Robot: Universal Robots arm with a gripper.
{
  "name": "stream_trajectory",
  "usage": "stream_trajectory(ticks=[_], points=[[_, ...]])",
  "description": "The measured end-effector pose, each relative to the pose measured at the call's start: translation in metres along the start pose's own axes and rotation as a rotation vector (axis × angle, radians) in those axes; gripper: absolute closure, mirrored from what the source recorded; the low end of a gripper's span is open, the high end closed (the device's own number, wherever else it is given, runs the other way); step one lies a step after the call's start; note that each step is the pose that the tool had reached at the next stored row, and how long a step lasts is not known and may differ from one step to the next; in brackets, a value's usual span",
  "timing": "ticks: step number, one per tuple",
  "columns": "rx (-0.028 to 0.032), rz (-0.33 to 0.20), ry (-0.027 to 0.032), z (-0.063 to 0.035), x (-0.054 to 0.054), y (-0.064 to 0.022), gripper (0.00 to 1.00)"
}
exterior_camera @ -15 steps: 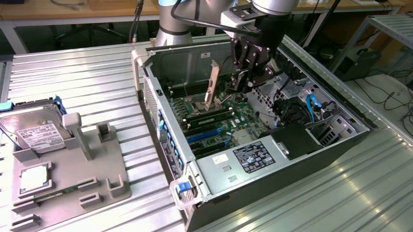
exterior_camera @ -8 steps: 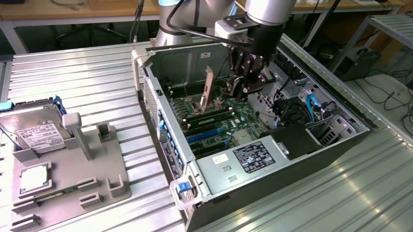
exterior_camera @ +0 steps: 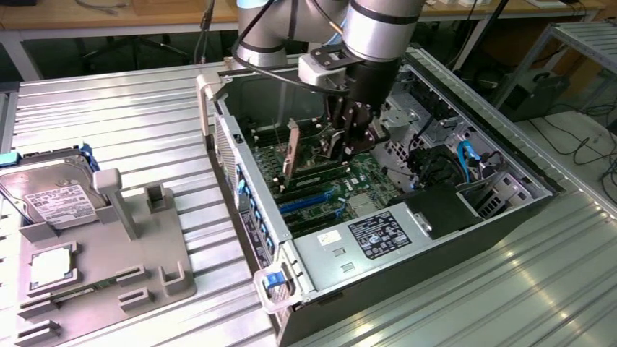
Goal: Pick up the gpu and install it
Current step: 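Insert the gpu into the slot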
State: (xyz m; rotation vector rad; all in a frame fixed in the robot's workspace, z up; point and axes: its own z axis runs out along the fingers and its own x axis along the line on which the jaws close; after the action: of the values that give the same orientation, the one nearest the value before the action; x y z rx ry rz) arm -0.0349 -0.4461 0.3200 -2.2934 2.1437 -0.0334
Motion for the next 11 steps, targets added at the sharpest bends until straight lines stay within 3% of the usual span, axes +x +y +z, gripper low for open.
stream_trajectory(ticks=[4,6,7,11], points=[[-0.0003,0.024,0.0007,0.0096,-0.001,0.0029,0.72],[-0.0003,0.024,0.0008,0.0169,-0.002,0.0124,0.72],[-0.0012,0.079,0.0018,0.0254,-0.002,0.0126,0.72],[-0.0011,0.071,-0.0026,0.0377,0.000,0.0169,0.72]])
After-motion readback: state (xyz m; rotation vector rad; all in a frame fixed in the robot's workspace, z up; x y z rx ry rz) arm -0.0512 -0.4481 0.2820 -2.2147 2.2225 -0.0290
